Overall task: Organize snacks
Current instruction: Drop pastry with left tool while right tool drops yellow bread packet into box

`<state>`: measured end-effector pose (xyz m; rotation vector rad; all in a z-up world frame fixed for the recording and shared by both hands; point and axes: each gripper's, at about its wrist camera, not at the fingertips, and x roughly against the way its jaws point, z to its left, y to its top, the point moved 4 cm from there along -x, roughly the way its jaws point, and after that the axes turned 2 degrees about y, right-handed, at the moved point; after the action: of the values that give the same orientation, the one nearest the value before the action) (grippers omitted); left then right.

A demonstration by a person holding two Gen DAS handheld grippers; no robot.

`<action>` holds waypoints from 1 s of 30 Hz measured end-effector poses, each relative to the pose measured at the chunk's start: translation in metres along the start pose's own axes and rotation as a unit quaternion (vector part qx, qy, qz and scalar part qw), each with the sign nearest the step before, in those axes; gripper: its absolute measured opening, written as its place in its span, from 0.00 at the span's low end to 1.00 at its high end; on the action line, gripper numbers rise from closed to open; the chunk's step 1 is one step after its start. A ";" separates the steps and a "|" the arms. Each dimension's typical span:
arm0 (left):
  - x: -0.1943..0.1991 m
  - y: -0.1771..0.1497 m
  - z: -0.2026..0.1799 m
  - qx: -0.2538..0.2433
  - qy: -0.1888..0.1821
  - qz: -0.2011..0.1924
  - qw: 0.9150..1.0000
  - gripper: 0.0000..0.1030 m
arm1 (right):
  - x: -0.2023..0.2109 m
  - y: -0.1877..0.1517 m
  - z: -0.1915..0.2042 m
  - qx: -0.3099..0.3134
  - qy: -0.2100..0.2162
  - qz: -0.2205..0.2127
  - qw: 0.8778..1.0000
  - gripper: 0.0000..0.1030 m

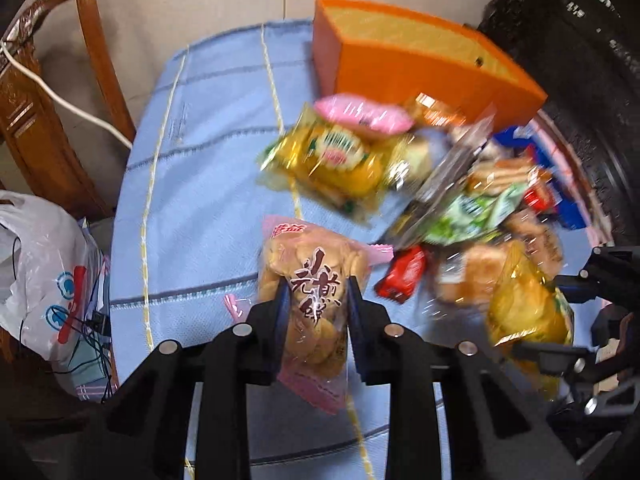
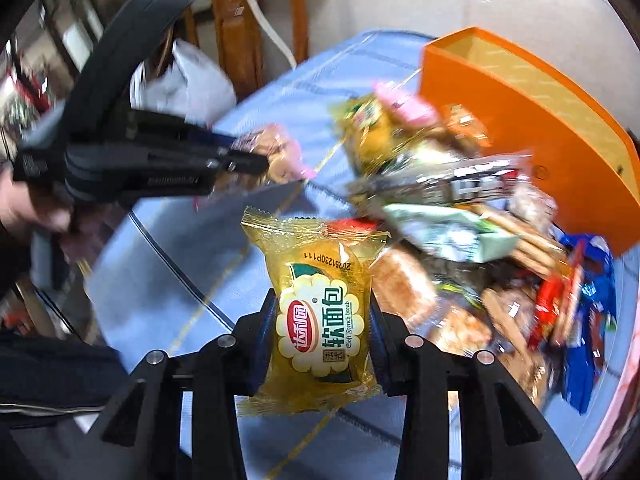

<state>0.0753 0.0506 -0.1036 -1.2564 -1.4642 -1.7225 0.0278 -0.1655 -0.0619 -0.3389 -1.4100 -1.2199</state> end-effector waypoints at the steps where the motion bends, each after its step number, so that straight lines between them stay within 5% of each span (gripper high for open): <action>1: 0.006 0.004 -0.003 -0.001 -0.004 -0.007 1.000 0.25 | 0.010 0.001 -0.008 -0.010 0.000 -0.009 1.000 0.39; 10: 0.038 0.055 -0.047 -0.031 -0.028 -0.048 0.998 0.25 | 0.038 0.030 -0.037 -0.036 -0.038 -0.069 0.996 0.39; 18: 0.053 0.140 -0.091 -0.056 -0.052 -0.097 0.992 0.26 | 0.096 0.069 -0.115 -0.074 -0.076 -0.153 0.982 0.40; 24: 0.036 0.210 -0.123 -0.066 -0.058 -0.115 0.989 0.26 | 0.106 0.103 -0.183 -0.115 -0.106 -0.180 0.971 0.40; 30: -0.008 0.258 -0.135 -0.055 -0.052 -0.096 0.992 0.26 | 0.074 0.127 -0.236 -0.136 -0.116 -0.165 0.970 0.40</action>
<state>0.2599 -0.1460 0.0072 -1.3169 -1.6154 -1.9120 0.2375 -0.3346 0.0064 -0.4601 -1.5422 -1.6997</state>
